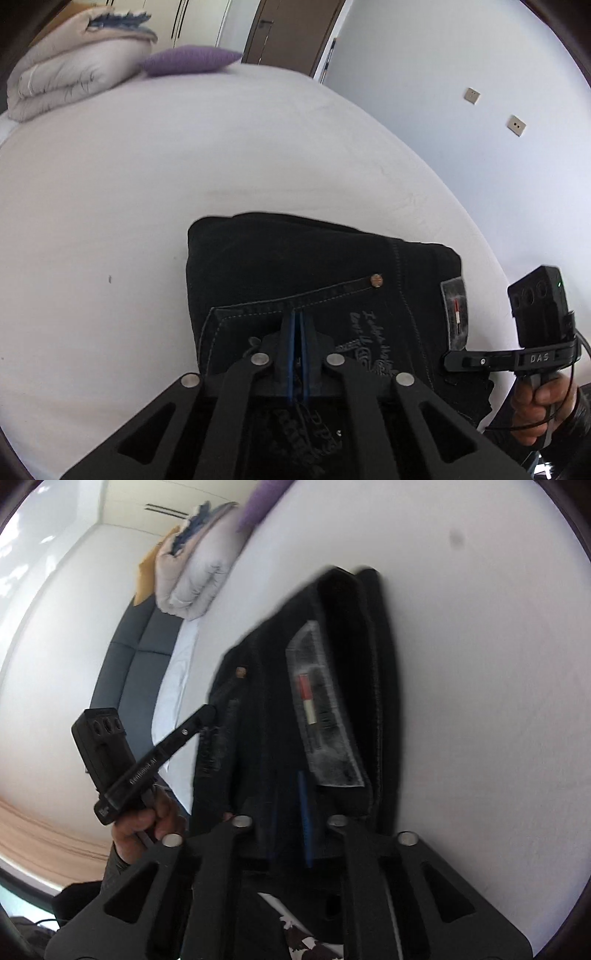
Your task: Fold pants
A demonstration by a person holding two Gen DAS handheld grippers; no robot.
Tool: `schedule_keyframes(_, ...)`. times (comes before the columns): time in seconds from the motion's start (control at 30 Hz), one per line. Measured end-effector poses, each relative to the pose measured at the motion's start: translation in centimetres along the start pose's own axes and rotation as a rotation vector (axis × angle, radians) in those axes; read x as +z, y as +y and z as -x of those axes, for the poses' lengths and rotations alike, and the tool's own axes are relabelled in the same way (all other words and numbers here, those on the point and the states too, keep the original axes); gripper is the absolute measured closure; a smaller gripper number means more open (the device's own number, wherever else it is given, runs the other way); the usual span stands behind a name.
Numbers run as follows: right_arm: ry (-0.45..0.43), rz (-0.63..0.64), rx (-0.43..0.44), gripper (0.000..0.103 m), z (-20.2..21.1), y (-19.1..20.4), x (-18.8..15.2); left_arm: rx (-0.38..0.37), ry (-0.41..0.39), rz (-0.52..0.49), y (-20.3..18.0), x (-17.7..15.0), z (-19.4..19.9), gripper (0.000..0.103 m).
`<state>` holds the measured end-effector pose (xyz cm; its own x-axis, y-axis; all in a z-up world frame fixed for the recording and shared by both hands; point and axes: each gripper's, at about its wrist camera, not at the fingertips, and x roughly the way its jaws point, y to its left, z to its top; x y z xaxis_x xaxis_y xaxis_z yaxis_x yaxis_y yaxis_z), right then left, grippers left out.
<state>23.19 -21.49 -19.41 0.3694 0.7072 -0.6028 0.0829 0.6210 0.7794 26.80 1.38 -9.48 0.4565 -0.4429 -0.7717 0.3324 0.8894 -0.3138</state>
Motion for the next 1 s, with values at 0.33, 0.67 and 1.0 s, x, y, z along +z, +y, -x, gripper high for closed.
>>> schedule_keyframes(0.33,-0.033,0.003,0.065,0.103,0.4,-1.6,-0.5,-0.016,-0.053,0.007,-0.9,-6.3,1.9,0.102)
schedule_keyframes(0.67,-0.075,0.081,0.043,0.103,2.3,0.9,-3.2,0.076,-0.095,-0.063,-2.0,-10.6,3.3,0.102)
schedule_keyframes(1.0,-0.117,0.094,0.088,0.103,5.3,-1.6,-7.1,0.087,-0.092,-0.07,-2.3,-10.3,3.0,0.101)
